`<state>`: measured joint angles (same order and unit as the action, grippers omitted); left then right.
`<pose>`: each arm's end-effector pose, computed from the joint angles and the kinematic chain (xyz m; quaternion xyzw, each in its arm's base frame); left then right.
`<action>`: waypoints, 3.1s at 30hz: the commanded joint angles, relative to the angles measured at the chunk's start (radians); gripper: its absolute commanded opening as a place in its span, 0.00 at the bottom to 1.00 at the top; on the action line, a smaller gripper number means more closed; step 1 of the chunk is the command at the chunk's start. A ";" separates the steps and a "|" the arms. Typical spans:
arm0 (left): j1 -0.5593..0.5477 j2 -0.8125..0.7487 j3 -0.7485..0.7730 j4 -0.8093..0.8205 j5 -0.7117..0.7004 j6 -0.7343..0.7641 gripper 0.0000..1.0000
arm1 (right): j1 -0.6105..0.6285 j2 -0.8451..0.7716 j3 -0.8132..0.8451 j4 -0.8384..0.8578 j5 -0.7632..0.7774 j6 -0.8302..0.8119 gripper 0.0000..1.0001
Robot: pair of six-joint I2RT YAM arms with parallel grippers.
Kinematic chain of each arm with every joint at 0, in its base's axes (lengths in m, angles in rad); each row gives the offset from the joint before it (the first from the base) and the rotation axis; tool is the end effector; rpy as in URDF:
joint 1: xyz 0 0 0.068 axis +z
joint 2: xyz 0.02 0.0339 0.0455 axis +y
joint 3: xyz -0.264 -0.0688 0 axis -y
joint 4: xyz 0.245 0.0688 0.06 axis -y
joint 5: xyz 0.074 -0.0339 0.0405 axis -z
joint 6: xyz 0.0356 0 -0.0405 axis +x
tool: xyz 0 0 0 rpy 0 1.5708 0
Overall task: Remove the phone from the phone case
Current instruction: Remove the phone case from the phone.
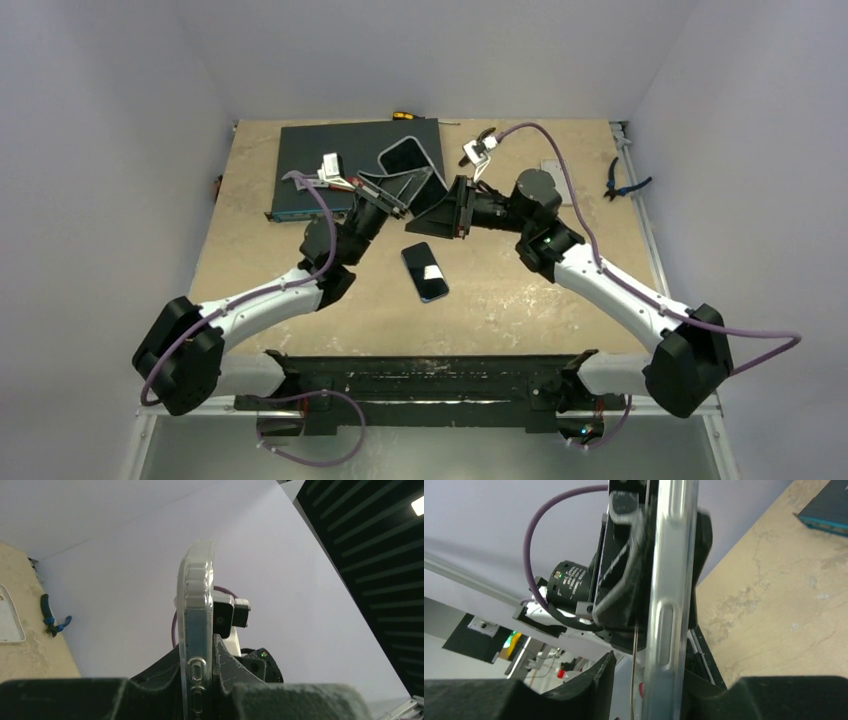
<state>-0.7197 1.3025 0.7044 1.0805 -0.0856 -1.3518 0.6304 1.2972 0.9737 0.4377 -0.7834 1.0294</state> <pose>0.2150 -0.1844 0.3305 -0.1956 0.4803 -0.7240 0.4549 0.2264 0.1963 0.3580 -0.1573 0.6595 0.6805 0.2781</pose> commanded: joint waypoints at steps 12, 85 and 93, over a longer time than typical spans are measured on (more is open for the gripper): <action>-0.046 -0.259 0.065 -0.142 -0.035 0.251 0.00 | -0.051 -0.259 -0.062 -0.098 0.246 -0.058 0.62; 0.138 -0.168 0.131 -0.124 0.647 0.065 0.20 | -0.164 -0.157 0.098 0.031 -0.214 -0.001 0.00; 0.137 -0.169 0.129 -0.114 0.648 0.061 0.12 | -0.164 -0.153 0.106 0.025 -0.217 -0.008 0.00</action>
<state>-0.5762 1.1435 0.8310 0.8791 0.5201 -1.2648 0.4644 1.1507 1.0229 0.4263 -1.0096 1.0340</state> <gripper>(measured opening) 0.197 0.129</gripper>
